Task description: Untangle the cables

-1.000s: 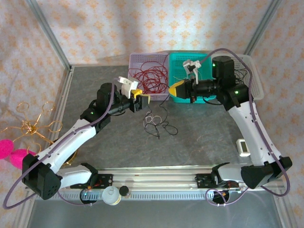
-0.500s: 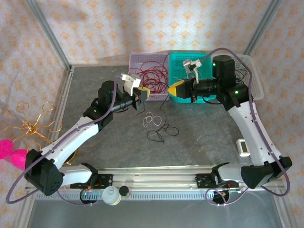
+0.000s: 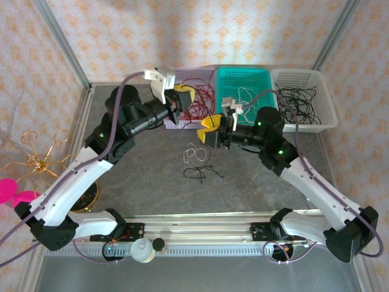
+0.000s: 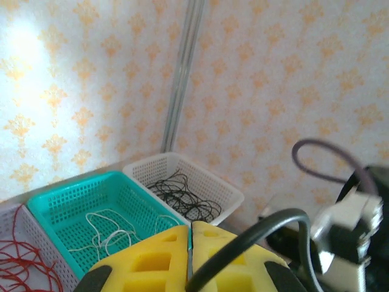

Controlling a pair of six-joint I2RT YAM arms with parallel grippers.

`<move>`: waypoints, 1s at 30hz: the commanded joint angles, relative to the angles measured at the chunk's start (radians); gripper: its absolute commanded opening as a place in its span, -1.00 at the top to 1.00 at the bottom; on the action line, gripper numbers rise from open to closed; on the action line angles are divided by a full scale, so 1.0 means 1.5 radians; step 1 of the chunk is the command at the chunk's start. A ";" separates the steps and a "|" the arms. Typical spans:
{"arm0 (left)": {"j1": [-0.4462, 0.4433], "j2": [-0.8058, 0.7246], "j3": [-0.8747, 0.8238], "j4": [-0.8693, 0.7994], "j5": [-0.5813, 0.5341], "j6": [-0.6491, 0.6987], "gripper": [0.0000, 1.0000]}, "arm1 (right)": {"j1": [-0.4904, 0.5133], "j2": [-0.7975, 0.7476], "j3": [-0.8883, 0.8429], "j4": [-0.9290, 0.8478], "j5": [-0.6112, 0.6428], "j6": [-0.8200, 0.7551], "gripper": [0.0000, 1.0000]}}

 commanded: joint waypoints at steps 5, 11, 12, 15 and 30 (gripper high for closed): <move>-0.035 0.040 0.165 -0.098 -0.060 -0.016 1.00 | 0.062 0.073 -0.032 0.270 0.290 0.099 0.03; -0.047 0.062 0.270 -0.097 -0.053 -0.033 1.00 | 0.113 0.172 -0.050 0.357 0.282 0.038 0.02; -0.047 0.064 0.281 -0.097 -0.044 -0.034 1.00 | 0.118 0.186 -0.049 0.357 0.284 0.035 0.02; -0.050 0.062 0.301 -0.082 -0.027 -0.045 1.00 | 0.126 0.232 -0.053 0.360 0.296 0.044 0.12; -0.051 0.068 0.417 0.007 -0.097 -0.056 1.00 | 0.128 0.361 -0.176 0.393 0.369 0.086 0.50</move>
